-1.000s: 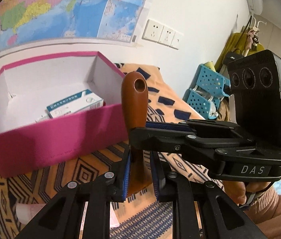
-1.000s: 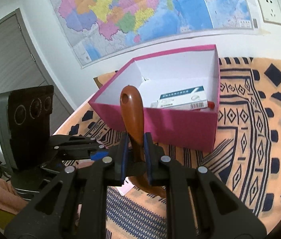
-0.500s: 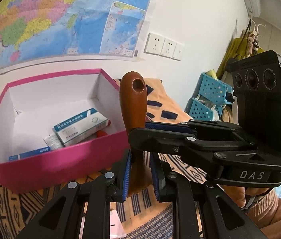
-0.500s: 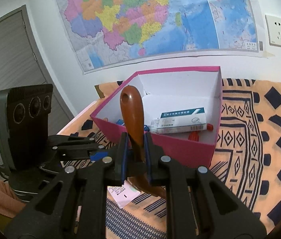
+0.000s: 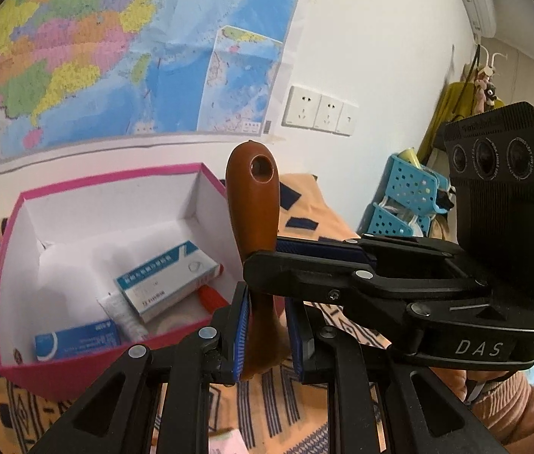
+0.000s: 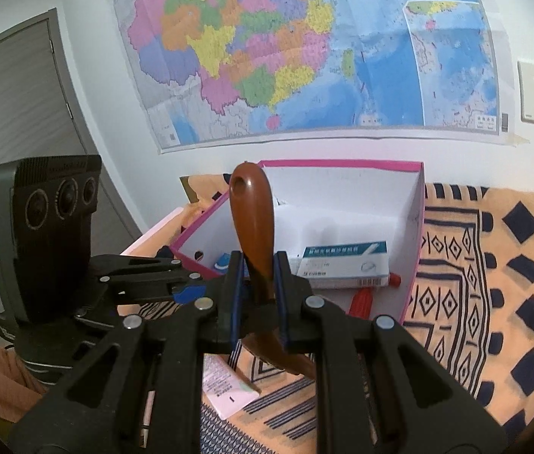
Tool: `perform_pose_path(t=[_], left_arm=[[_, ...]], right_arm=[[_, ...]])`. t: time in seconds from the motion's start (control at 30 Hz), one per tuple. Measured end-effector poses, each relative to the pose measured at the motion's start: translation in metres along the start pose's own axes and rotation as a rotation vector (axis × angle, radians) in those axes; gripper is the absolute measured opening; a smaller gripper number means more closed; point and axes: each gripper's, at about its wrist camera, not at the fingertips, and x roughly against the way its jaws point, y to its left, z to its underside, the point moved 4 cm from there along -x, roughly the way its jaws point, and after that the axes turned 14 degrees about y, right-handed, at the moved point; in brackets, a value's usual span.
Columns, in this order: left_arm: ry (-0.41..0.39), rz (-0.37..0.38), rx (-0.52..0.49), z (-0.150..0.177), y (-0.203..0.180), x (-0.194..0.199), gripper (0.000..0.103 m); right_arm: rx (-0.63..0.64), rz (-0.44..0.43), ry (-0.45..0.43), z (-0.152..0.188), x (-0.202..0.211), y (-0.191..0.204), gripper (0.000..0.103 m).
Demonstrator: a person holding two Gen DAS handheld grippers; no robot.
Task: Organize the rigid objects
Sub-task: 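Carry the wooden rake over the magenta shoebox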
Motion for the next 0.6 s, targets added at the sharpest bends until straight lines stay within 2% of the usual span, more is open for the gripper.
perform_pose_path(t=[0.13,0.6], left_arm=[[-0.034,-0.015,-0.011,-0.010,0.002,0.001,0.018],[-0.052,-0.064,-0.008,-0.032,0.010,-0.003,0.018]], right_arm=[[0.004,0.006,-0.010,-0.010,0.000,-0.002,0.018],[-0.003,0.006,-0.020,-0.031,-0.004,-0.011,0.018]])
